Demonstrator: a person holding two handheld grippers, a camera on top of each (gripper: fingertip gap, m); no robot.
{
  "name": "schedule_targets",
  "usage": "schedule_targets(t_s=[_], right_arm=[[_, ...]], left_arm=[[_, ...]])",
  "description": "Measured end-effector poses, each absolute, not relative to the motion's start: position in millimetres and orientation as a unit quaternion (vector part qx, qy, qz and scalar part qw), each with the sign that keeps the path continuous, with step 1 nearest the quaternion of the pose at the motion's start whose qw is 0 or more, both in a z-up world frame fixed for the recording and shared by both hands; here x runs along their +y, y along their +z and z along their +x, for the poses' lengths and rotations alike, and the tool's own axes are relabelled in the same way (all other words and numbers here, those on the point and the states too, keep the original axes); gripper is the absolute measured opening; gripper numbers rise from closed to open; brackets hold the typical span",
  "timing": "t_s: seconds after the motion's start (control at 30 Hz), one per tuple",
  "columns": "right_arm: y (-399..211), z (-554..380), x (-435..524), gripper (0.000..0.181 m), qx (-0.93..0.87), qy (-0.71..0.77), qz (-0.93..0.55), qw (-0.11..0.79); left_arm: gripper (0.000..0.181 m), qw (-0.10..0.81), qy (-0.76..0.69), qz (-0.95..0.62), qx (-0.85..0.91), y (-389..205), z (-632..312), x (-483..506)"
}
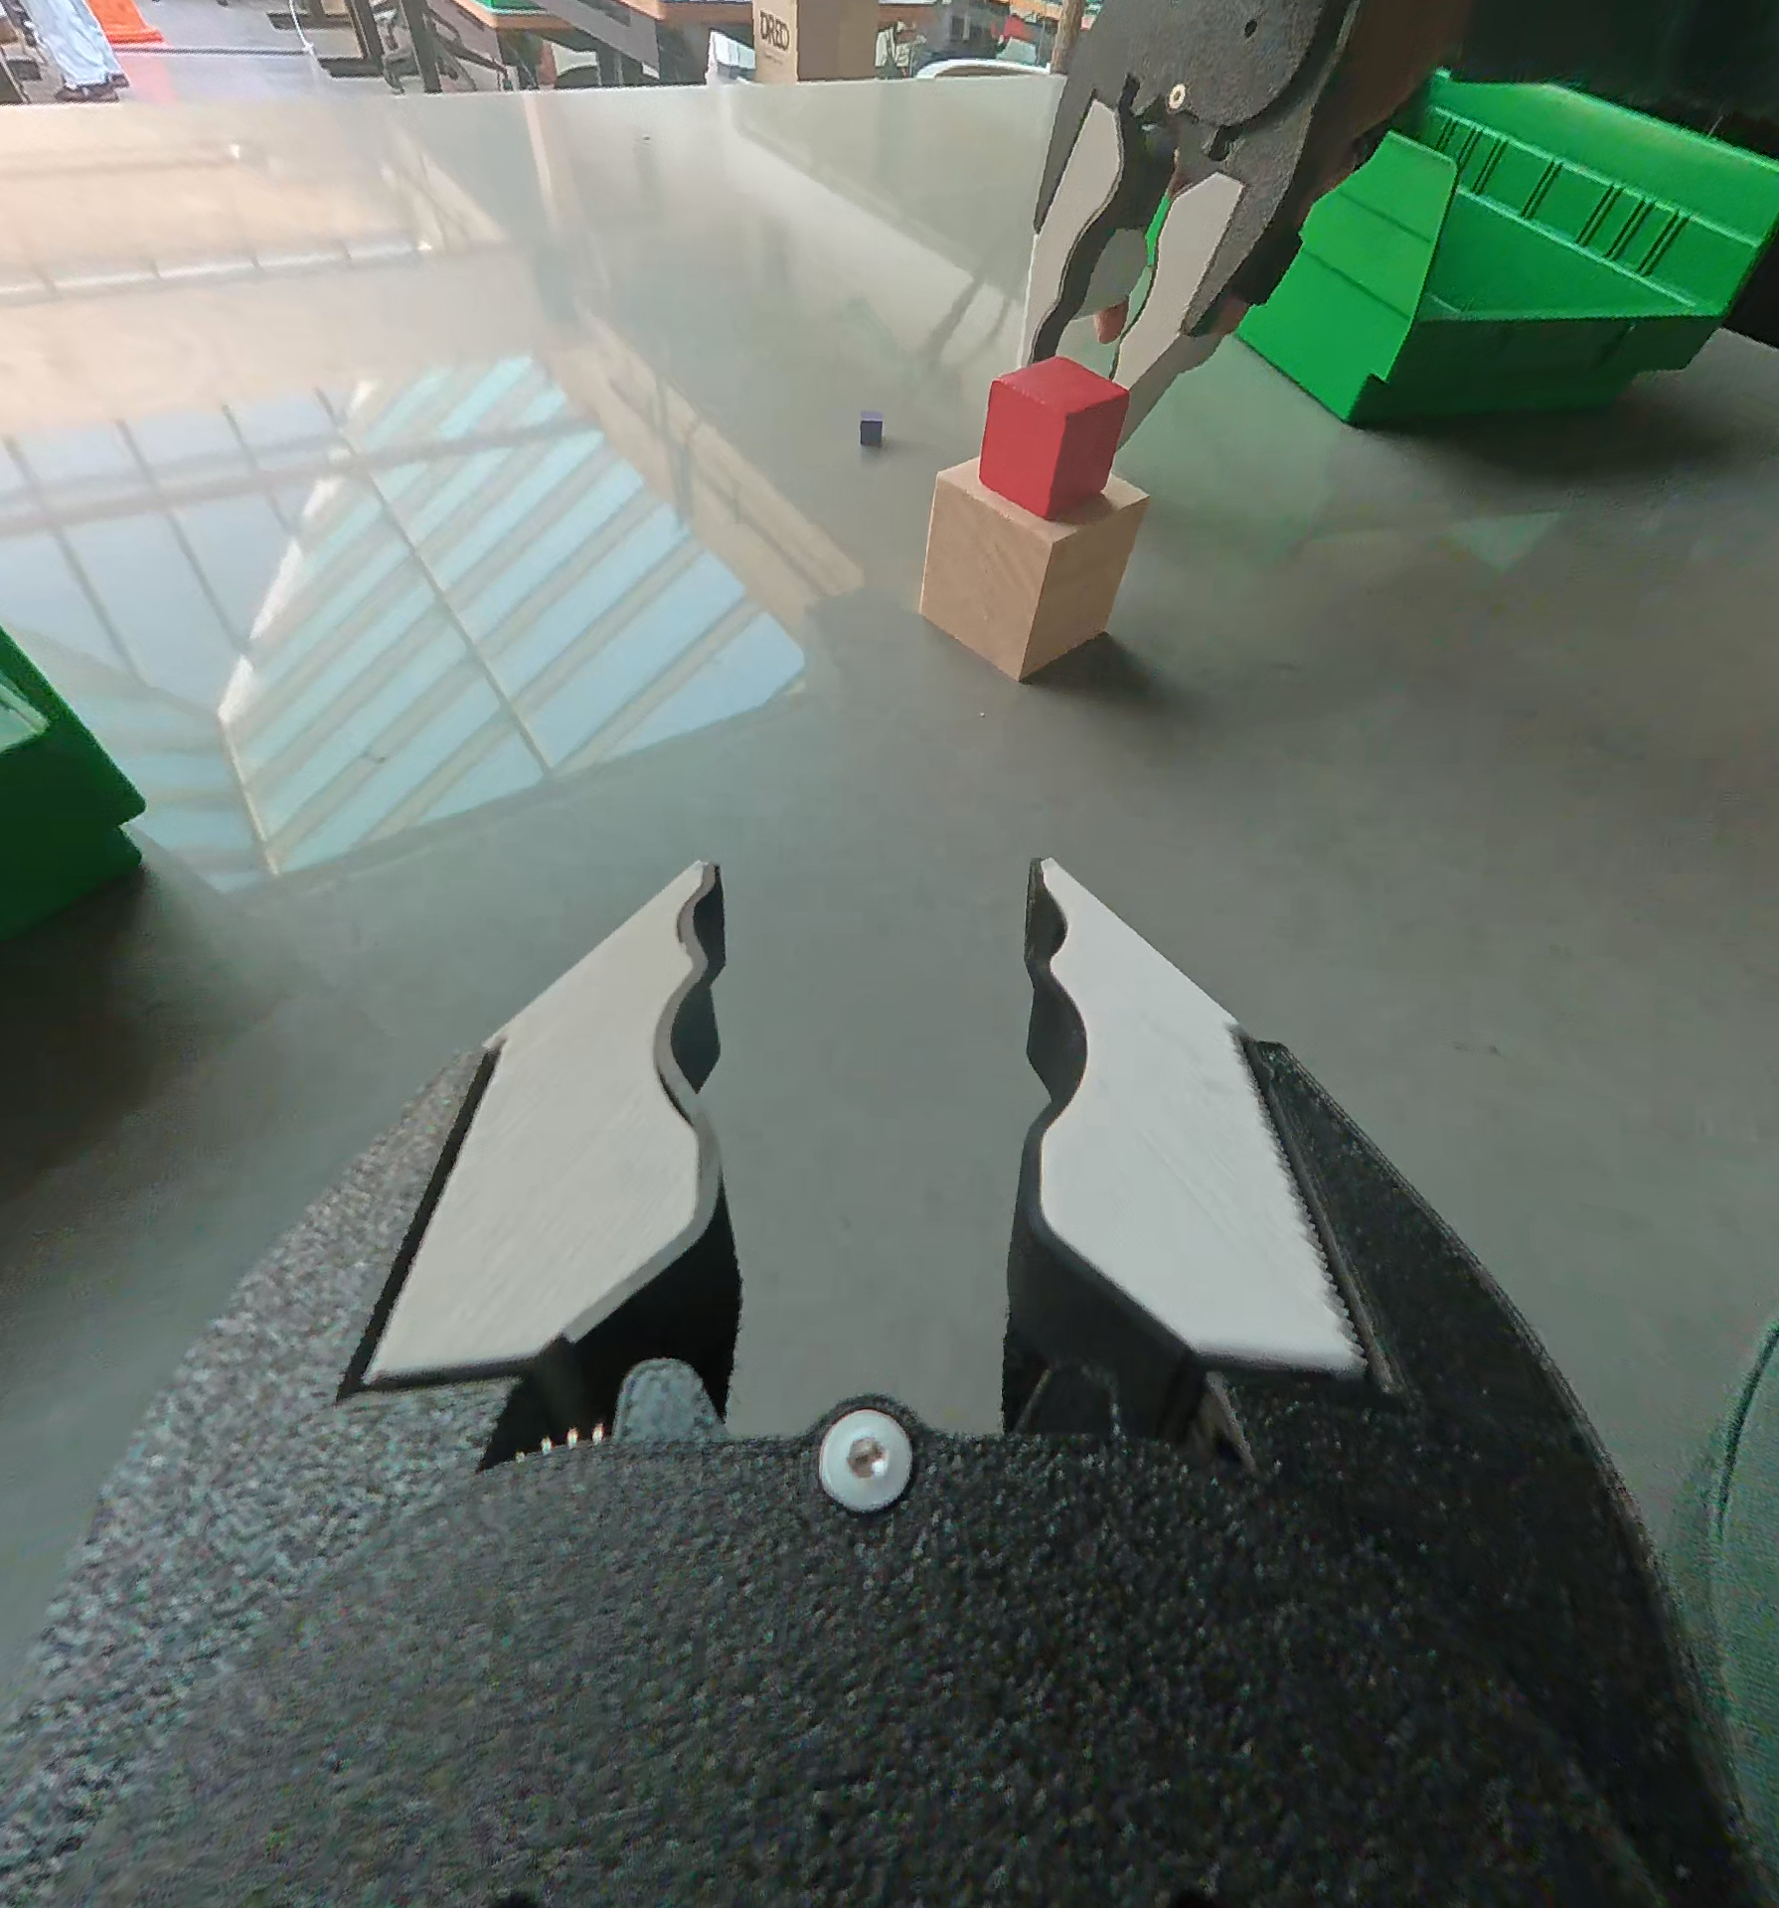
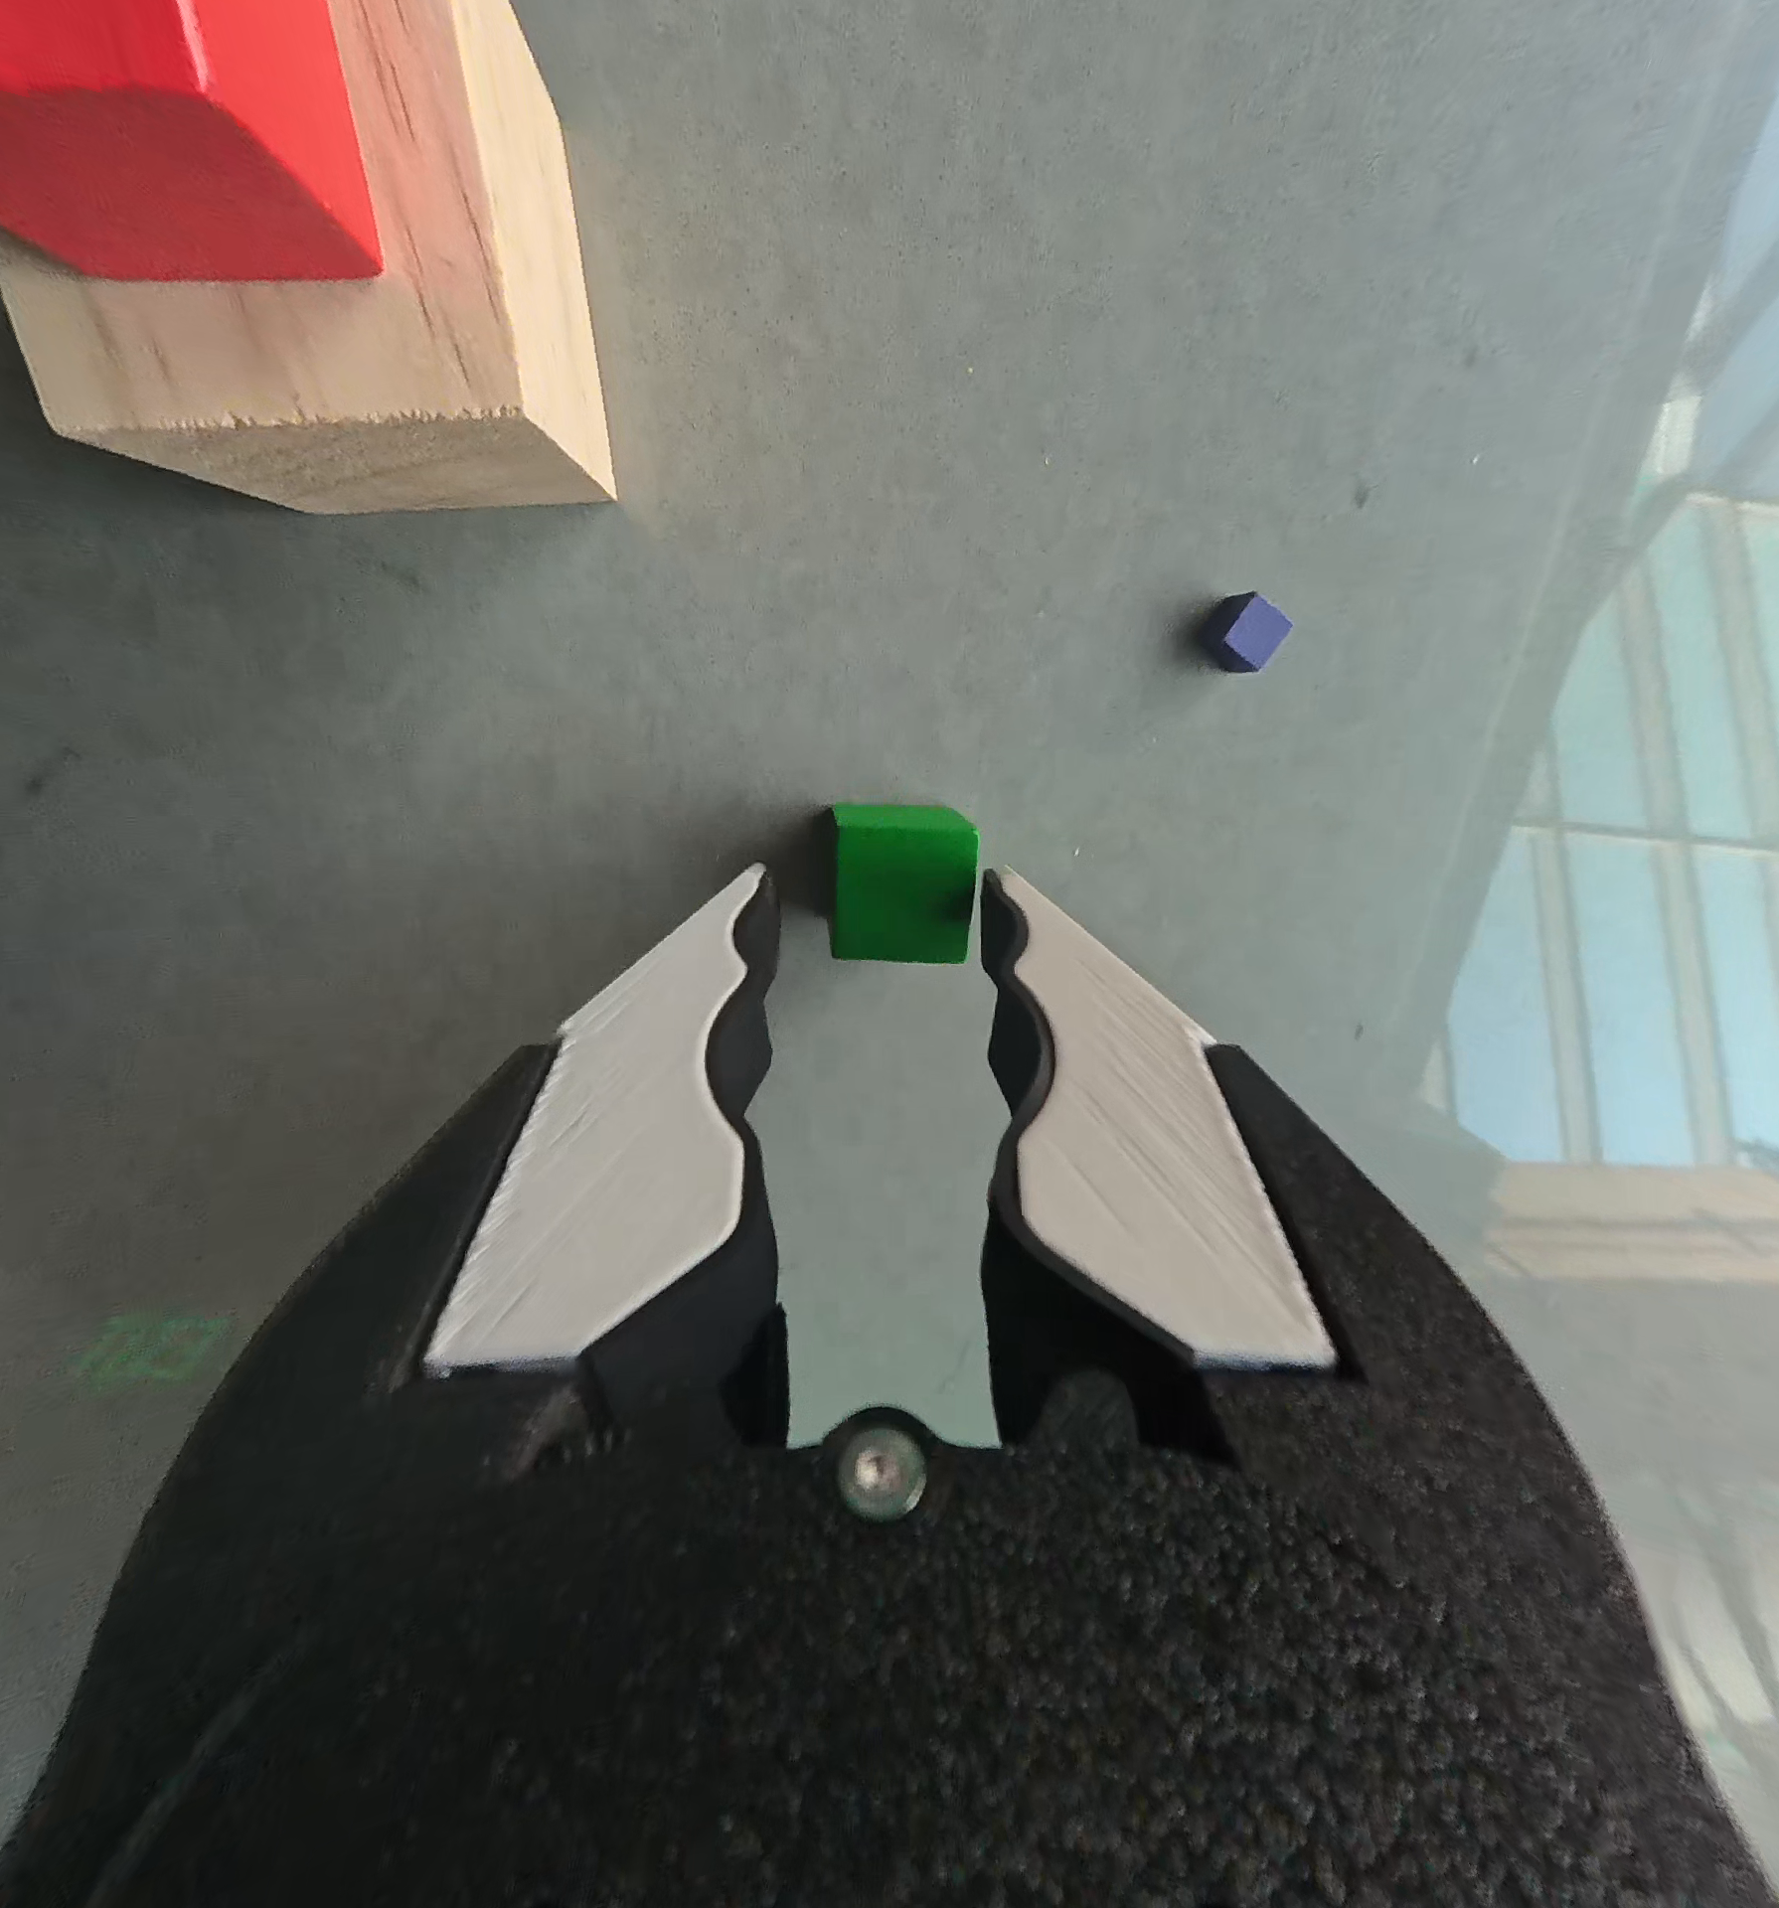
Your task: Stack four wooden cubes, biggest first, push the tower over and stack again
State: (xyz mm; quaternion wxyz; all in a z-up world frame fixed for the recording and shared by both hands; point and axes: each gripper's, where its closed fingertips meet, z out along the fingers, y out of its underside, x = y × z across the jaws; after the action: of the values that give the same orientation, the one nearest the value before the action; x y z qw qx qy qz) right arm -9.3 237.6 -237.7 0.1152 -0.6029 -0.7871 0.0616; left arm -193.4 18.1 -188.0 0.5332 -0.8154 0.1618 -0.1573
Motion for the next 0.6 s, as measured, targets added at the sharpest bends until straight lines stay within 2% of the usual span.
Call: schedule_targets(t_s=[0.07, 0.17, 0.4, 0.6], right_arm=[[-237, -8, 240, 0.027, -0.786, 0.055, -0.605, 0.113], [-221, -16, 239, 0.027, -0.786, 0.06, -0.603, 0.123], [-131, -75, 193, 0.027, -0.805, 0.099, -0.56, 0.168], [-134, -87, 157, 0.027, -0.828, 0.074, -0.539, 0.133]], left_arm=[[0.058, 0.534, -0.158, -0.815, 0.16, -188, -194, 18], [0.059, 0.534, -0.158, -0.815, 0.16, -188, -195, 18], [0.059, 0.538, -0.159, -0.812, 0.163, -186, -194, 18], [0.059, 0.543, -0.164, -0.806, 0.169, -183, -190, 14]])
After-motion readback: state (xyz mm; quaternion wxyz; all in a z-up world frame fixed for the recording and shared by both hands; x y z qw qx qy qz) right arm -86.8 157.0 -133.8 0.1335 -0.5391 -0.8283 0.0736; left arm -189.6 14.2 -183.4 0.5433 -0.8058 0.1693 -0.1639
